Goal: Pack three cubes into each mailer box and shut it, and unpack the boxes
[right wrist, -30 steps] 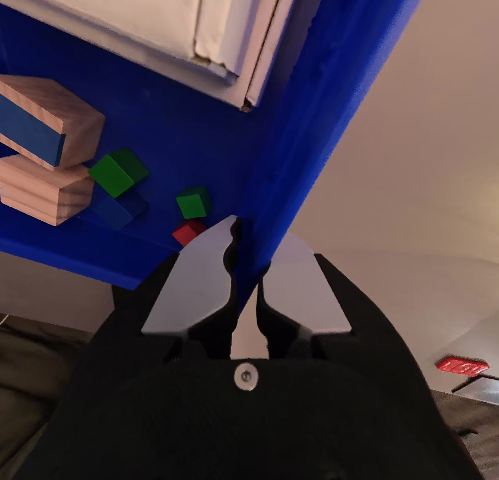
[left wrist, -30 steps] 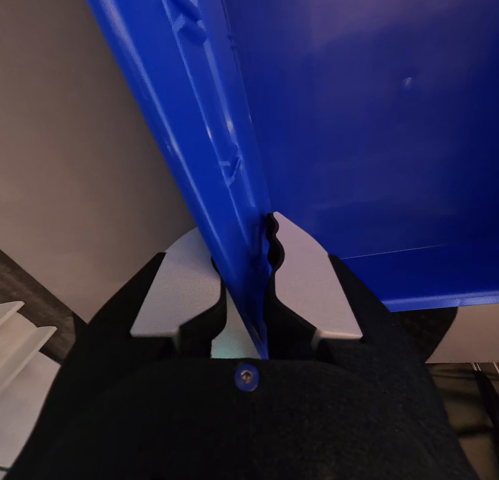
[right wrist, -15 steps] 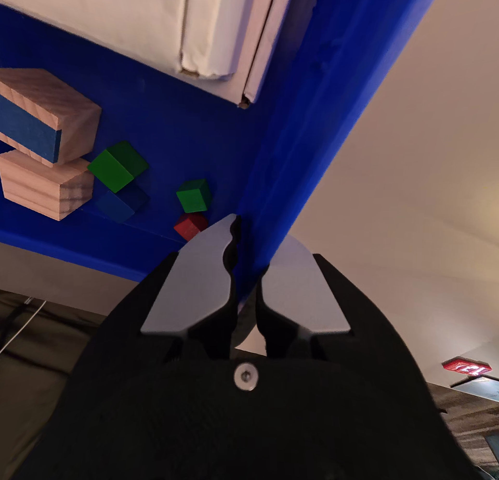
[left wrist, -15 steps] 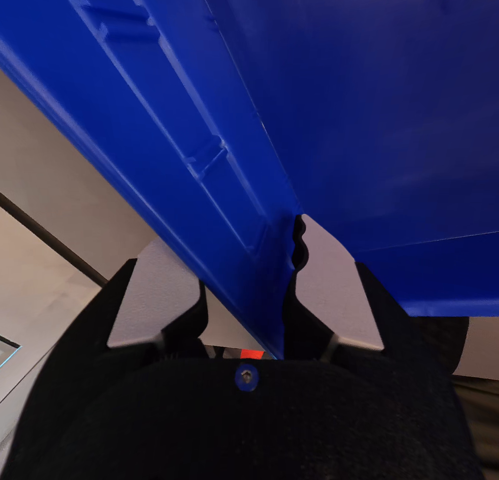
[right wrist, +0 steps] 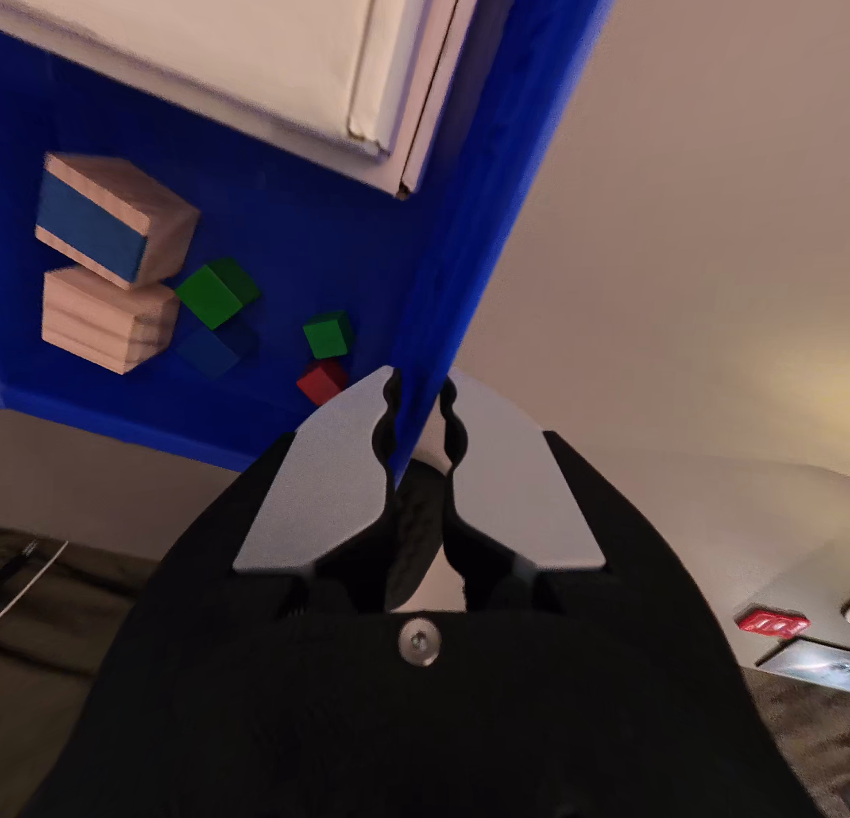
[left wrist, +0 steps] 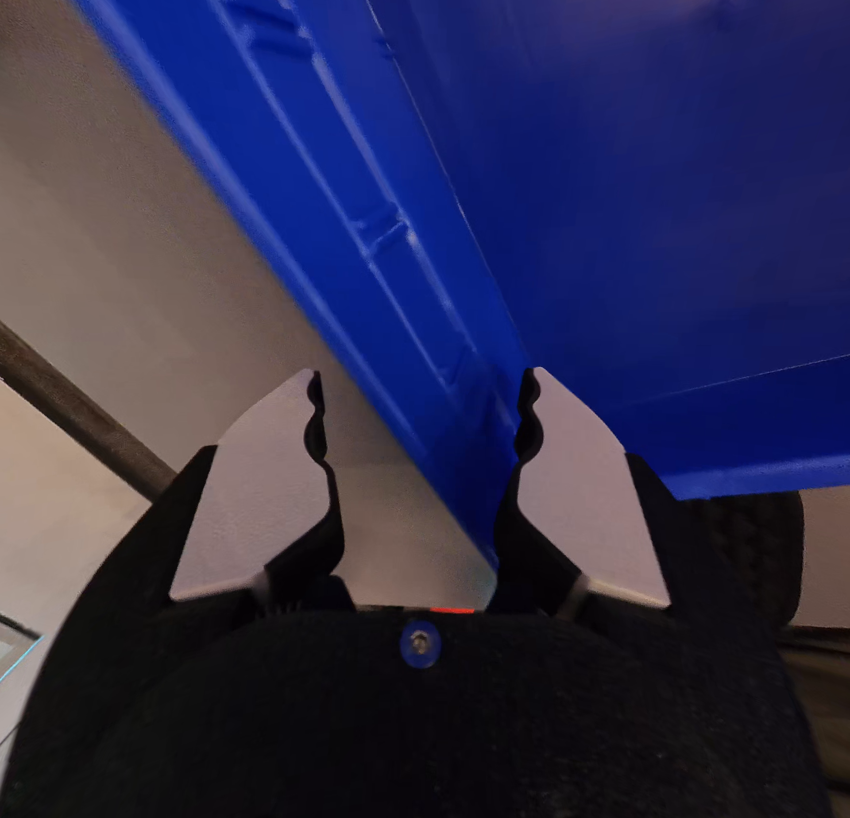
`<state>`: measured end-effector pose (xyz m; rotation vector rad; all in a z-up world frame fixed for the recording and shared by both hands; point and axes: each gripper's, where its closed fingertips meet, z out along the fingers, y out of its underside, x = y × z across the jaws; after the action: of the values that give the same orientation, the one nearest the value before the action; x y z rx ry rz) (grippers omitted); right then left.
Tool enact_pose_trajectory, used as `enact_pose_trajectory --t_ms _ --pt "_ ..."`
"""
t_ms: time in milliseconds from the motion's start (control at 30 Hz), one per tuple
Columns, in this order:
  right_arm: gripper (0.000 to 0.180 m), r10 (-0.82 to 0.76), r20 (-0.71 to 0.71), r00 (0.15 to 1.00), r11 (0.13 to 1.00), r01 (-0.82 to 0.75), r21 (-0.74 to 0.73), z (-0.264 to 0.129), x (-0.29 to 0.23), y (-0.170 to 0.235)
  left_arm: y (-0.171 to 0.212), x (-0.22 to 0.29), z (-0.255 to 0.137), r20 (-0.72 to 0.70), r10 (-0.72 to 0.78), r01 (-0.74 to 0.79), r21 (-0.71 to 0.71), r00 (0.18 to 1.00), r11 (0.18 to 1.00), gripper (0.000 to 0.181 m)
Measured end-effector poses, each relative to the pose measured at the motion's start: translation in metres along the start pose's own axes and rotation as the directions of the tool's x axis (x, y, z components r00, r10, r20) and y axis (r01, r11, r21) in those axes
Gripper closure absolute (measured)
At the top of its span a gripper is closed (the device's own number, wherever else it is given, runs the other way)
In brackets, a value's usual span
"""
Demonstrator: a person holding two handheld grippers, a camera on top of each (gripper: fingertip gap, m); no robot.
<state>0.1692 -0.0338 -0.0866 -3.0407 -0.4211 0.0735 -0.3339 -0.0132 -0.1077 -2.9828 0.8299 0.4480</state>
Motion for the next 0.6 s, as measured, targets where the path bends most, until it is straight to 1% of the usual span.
enact_pose_trajectory --t_ms 67,100,167,200,233,300,367,400,433,467,500,533,567,600 --pt "0.161 0.012 -0.063 0.998 0.993 -0.005 0.117 -0.023 0.0 -0.009 -0.003 -0.007 -0.014 0.011 -0.027 0.026 0.073 1.0 0.997 0.097" --pt "0.16 -0.003 -0.096 0.995 0.982 0.021 0.186 -0.037 -0.004 -0.015 -0.006 -0.01 -0.022 0.013 -0.036 0.034 0.119 0.999 0.992 0.098" --pt "0.16 -0.042 -0.171 0.984 0.934 0.1 0.344 -0.069 -0.016 -0.031 -0.015 -0.018 -0.039 0.017 -0.056 0.05 0.228 0.998 0.972 0.098" --pt "0.16 -0.067 -0.204 0.977 0.895 0.149 0.42 -0.085 -0.026 -0.038 -0.02 -0.024 -0.048 0.023 -0.078 0.068 0.293 0.997 0.954 0.099" --pt "0.16 -0.088 -0.245 0.965 0.839 0.205 0.504 -0.103 -0.036 -0.048 -0.026 -0.03 -0.058 0.025 -0.105 0.09 0.355 0.994 0.931 0.1" --pt "0.158 -0.119 -0.327 0.938 0.689 0.315 0.653 -0.139 -0.061 -0.065 -0.034 -0.045 -0.078 0.041 -0.158 0.121 0.468 0.986 0.876 0.096" --pt "0.153 -0.158 -0.378 0.912 0.499 0.404 0.767 -0.167 -0.093 -0.079 -0.038 -0.057 -0.097 0.059 -0.195 0.128 0.562 0.979 0.817 0.099" --pt "0.15 -0.175 -0.383 0.907 0.402 0.421 0.813 -0.18 -0.11 -0.085 -0.04 -0.062 -0.107 0.068 -0.204 0.122 0.607 0.977 0.785 0.101" --pt "0.144 -0.186 -0.344 0.92 0.294 0.386 0.874 -0.193 -0.129 -0.09 -0.042 -0.065 -0.117 0.075 -0.213 0.113 0.651 0.974 0.751 0.105" --pt "0.133 -0.228 -0.257 0.939 0.198 0.303 0.932 -0.205 -0.149 -0.093 -0.043 -0.07 -0.127 0.086 -0.224 0.103 0.694 0.971 0.713 0.11" --pt "0.127 -0.299 -0.147 0.943 0.13 0.193 0.973 -0.213 -0.169 -0.094 -0.043 -0.075 -0.138 0.097 -0.242 0.094 0.735 0.965 0.671 0.109" --pt "0.124 -0.392 -0.036 0.919 0.081 0.074 0.994 -0.221 -0.19 -0.094 -0.042 -0.08 -0.149 0.106 -0.269 0.091 0.772 0.957 0.629 0.108" --pt "0.122 -0.476 0.055 0.878 0.059 -0.03 0.998 -0.226 -0.208 -0.096 -0.04 -0.085 -0.159 0.111 -0.297 0.089 0.805 0.949 0.587 0.107" --pt "0.124 -0.508 0.123 0.853 0.104 -0.081 0.991 -0.224 -0.218 -0.104 -0.038 -0.09 -0.168 0.111 -0.322 0.089 0.832 0.94 0.547 0.104"
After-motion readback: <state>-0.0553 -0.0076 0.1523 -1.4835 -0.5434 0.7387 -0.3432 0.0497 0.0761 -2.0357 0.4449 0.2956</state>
